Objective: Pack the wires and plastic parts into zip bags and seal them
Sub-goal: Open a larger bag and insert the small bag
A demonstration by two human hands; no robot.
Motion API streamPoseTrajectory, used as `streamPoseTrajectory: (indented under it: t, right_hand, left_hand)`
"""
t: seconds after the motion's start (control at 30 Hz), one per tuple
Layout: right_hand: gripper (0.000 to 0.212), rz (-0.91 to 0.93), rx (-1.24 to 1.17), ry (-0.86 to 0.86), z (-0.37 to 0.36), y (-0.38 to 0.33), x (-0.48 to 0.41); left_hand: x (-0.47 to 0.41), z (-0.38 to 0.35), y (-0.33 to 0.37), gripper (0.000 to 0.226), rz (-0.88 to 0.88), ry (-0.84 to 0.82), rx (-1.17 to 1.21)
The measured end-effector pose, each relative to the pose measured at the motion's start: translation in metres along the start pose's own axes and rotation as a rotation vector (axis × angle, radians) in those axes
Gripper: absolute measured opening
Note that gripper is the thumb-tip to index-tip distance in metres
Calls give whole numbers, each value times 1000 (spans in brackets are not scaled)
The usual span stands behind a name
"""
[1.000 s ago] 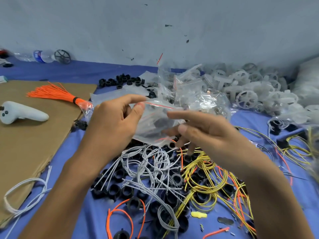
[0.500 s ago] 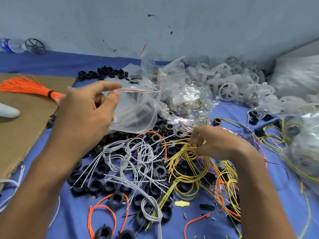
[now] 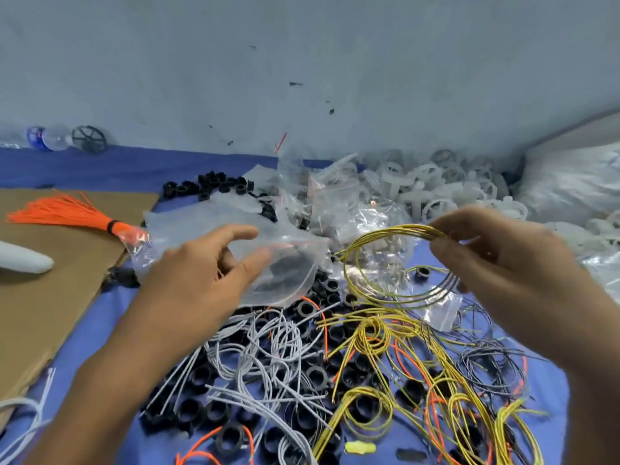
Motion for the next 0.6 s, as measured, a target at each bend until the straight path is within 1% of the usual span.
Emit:
streamPoseTrajectory:
  t: [0.07, 0.13, 0.2, 0.23, 0.27, 0.33, 0.43, 0.6]
  right_hand:
    - [13, 47, -69, 23, 3, -15, 2]
    - [11, 87, -114, 27, 1, -26, 2]
    - [11, 120, -168, 6, -6, -36, 3]
    - [10, 135, -196, -14, -10, -40, 3]
    - [9, 148, -223, -38, -14, -45, 3]
    - [8, 164, -270, -82, -21, -50, 4]
    - [9, 160, -311, -100, -25, -56, 3]
    - [31, 167, -325, -83, -33, -67, 3]
  left_hand:
    - [5, 3, 19, 52, -76, 45, -51]
    - [14, 1, 44, 51, -200, 49, 14]
    - [23, -7, 66, 48, -294, -16, 85]
    - [27, -10, 76, 46, -352, -28, 79]
    - [32, -11, 85, 43, -416, -13, 60]
    - [37, -5, 96, 32, -514, 69, 36]
    - [38, 6, 98, 20, -559, 150, 29]
    - [33, 9, 88, 15, -486, 142, 67]
Point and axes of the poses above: each hand's wrist, its own x-axis away from the middle knuckle, its own z-axis out of the back of the hand, y = z × x, the point moved 10 cm from there along -x, towards the middle knuckle, and after that the axes turned 12 degrees about x, right-handed, at the moved point
